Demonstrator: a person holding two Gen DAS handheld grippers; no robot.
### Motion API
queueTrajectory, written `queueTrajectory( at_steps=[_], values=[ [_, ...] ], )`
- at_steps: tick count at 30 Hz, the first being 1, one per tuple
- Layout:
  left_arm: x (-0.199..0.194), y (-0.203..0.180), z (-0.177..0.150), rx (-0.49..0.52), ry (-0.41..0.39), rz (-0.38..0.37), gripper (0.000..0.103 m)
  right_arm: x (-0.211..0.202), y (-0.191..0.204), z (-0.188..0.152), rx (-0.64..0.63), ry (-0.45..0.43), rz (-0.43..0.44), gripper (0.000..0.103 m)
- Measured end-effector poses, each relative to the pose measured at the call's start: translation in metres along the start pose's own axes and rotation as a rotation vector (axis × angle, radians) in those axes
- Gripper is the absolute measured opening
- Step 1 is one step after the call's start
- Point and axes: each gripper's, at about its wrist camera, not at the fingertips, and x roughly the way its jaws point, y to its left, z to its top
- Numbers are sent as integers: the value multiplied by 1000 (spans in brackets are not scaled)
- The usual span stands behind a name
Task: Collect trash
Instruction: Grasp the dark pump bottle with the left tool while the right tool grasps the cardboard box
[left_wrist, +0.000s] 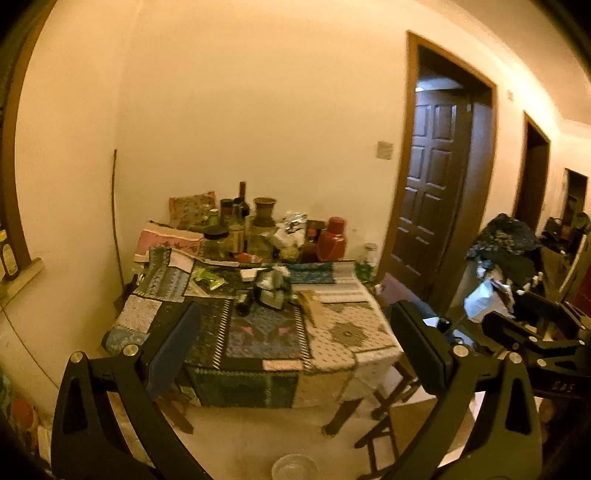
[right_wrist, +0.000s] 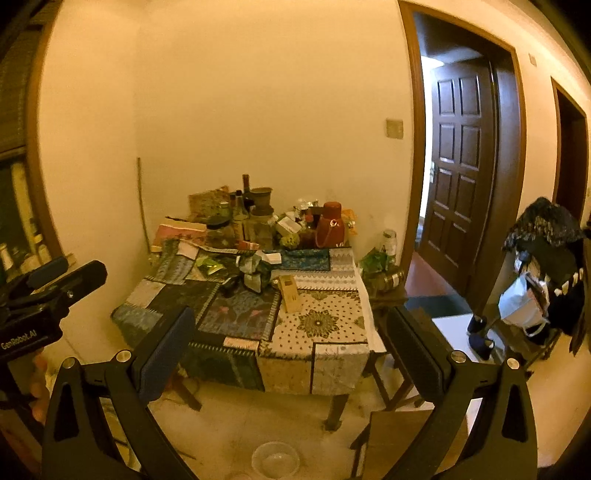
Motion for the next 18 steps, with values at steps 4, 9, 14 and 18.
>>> queueTrajectory(
  at_steps=[4,9,14,18],
  values=[
    [45,29,20,-20,-2,-13,102,45,8,19,59,53,-9,103],
    [105,58,31,1,8,48,102,95,12,30,91,103,-47,103],
    [163,70,28,62,84,78,102,152,13,28,111,207,-58,103],
    [212,73,19,92,162,69,96,197,10,24,100,291,-62,103]
  ],
)
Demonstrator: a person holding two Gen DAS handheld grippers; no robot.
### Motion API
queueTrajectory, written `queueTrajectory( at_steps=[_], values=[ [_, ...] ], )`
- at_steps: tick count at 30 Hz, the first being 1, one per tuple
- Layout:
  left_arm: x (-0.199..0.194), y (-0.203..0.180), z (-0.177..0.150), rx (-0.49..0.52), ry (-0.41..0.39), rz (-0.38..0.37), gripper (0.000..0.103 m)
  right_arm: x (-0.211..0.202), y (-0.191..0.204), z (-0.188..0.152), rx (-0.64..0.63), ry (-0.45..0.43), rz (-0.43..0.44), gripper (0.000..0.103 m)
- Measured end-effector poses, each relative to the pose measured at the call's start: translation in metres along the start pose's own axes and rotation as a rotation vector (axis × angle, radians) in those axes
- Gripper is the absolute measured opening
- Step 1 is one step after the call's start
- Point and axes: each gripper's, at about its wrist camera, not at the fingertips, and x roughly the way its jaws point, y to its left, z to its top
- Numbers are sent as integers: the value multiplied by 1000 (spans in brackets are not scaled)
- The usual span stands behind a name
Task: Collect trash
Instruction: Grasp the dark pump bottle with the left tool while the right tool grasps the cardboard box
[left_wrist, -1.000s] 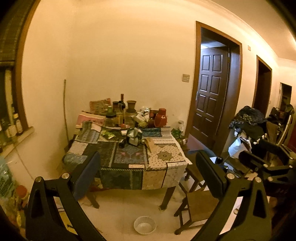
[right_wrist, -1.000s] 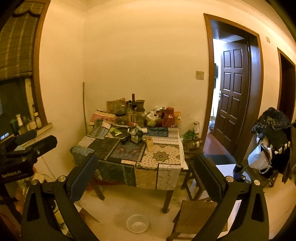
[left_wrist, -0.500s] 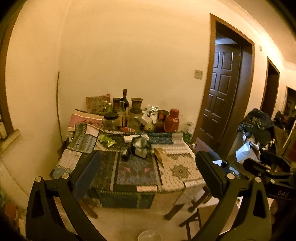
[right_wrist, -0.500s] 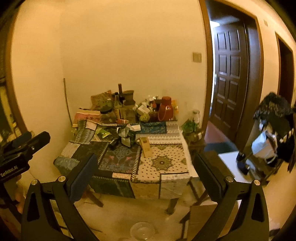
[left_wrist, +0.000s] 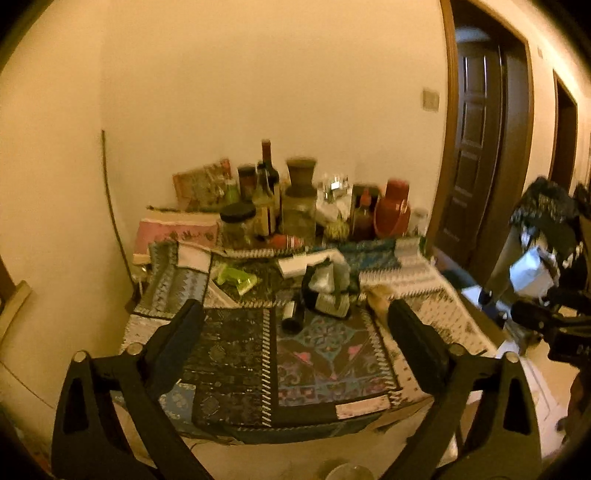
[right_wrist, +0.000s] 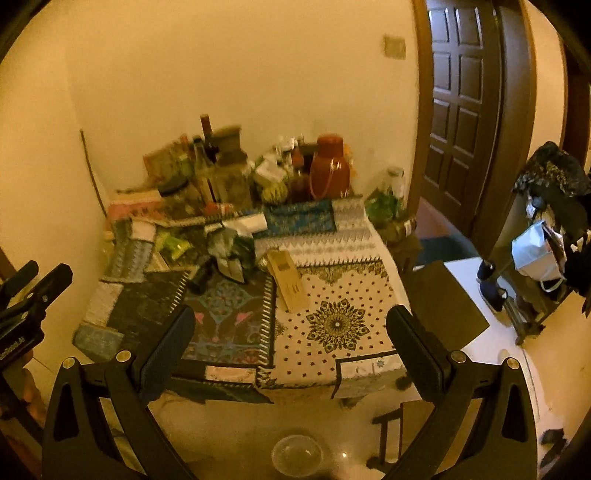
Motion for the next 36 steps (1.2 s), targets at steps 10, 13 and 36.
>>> queueTrajectory(
  at_steps=[10,13,36],
  values=[
    [134,-12,-8,-31,226,16,93,123,-12,28,-104,217,94,102],
    [176,-13,-11,-72,287,22,93,162,-15,37,-105,282,147,102],
    [348,-3,-44,-127,516,5,50,292,3,21,-182,493,225,38]
  ],
)
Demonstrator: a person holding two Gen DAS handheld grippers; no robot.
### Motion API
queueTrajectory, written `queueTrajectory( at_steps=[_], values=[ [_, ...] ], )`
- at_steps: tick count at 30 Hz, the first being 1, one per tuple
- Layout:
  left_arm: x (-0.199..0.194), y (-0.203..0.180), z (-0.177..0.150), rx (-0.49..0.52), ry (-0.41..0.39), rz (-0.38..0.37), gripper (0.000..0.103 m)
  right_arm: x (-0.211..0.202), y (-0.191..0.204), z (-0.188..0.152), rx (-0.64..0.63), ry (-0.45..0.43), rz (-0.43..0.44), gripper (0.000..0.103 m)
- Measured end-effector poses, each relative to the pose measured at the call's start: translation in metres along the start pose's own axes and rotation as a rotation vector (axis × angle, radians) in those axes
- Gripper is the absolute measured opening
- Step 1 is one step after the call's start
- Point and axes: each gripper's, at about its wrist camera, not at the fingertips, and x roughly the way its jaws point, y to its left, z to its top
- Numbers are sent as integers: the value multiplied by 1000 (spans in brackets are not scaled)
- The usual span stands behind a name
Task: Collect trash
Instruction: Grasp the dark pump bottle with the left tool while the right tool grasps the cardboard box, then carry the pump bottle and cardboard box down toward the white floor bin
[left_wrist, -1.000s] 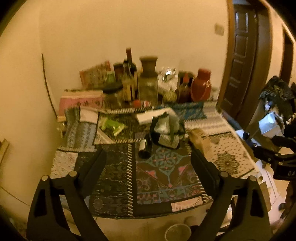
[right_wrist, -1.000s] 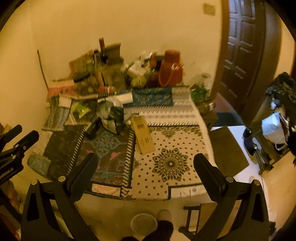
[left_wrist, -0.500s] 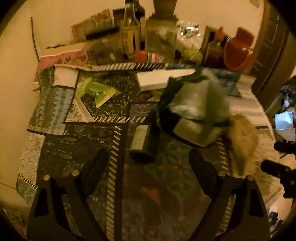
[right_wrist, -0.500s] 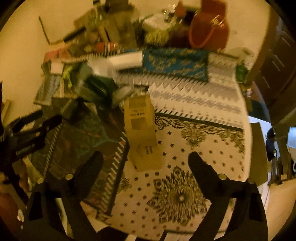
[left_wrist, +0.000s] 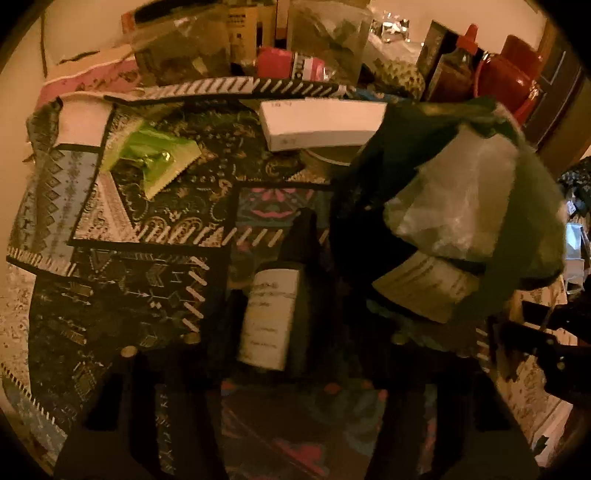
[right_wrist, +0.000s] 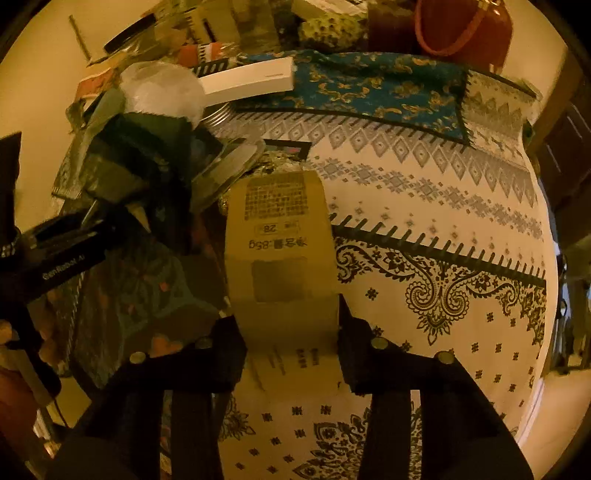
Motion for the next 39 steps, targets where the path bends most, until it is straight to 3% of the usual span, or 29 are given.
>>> queueTrajectory(
  at_steps=[3,11,28,39],
  values=[
    [1,-1,1,6,-4,-7,42,-8,4,0,1,-25,-21,38],
    [-20,8,-12,2,25,-75,41,-54,12,-24,35,-114,-49,37],
    [-196,51,-46,95,-253,-176,41,-158,73,-64,230,-412,-146,37],
    [-296,55,-89,94,-404,-244,41,-232,109,-114,204,-549,-158,37]
  ],
)
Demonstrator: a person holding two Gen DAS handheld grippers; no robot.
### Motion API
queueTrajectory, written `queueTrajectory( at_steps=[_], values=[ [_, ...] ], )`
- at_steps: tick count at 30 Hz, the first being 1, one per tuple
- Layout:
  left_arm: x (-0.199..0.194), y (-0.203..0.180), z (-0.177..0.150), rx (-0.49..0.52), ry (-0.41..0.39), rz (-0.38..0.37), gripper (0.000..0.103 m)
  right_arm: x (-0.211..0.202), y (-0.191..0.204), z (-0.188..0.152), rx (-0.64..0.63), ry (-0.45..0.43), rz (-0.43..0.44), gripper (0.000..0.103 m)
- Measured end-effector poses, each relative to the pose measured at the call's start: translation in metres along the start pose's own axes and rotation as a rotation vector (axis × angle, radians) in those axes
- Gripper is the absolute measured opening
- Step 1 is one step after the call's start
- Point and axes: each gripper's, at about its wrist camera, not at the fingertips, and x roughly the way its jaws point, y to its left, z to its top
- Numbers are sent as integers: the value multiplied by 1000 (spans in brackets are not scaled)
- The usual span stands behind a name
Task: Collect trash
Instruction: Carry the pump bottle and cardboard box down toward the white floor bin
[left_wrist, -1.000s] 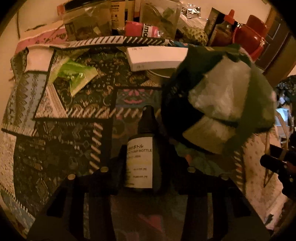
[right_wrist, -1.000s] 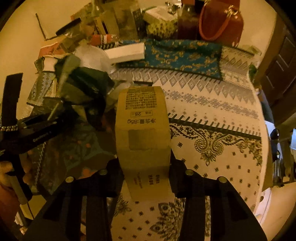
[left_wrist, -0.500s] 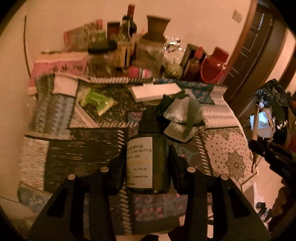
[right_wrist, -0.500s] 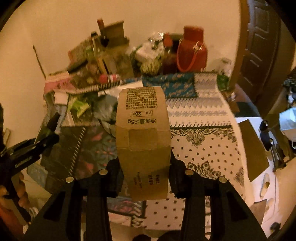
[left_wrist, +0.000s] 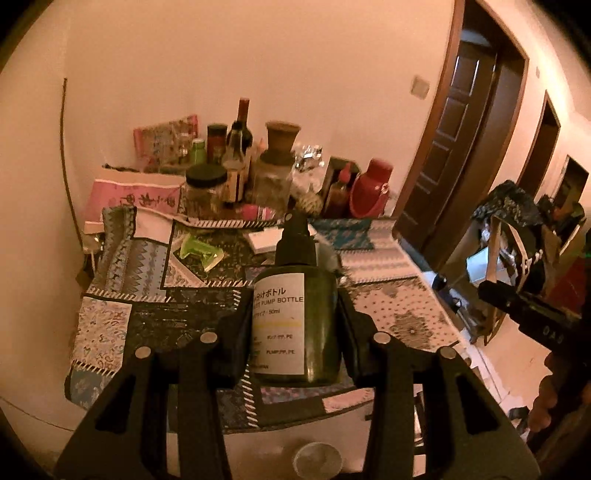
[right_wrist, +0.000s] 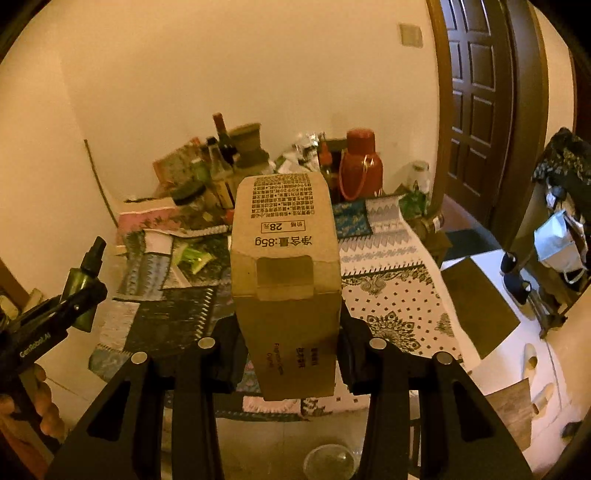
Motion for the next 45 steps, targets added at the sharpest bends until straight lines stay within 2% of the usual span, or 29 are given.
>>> queueTrajectory(
  at_steps=[6,11,14,21,26,31,35,42,45],
  values=[
    [-47,-26,-13,-21,-60,-4,41,-41,-6,-10,-33,-53,42,37],
    [-78,-54,-35,-34,-84,-1,41,-70,-25,-29,-48,-61,86,37],
    [-94,-77,-53,-54,-85,20,41,-88,-45,-46,-57,-35,109,37],
    [-129,-137,-106,-117,-65,13,41,-128,-82,-88,-96,20,114,37],
    [-141,-168,-138,-133,-33,10,41,-140,-100,-111,-96,64,124,37],
    [-141,-185,-168,-138,20,25,41,-137,-112,-132,-89,109,134,37],
    [-126,-189,-189,-140,87,27,41,-131,-121,-154,-70,149,147,37],
    [-71,-180,-231,-161,220,8,41,-81,-130,-198,-46,270,136,37],
    [-35,-168,-253,-203,287,-40,41,-50,-133,-226,-38,340,124,37]
  ],
)
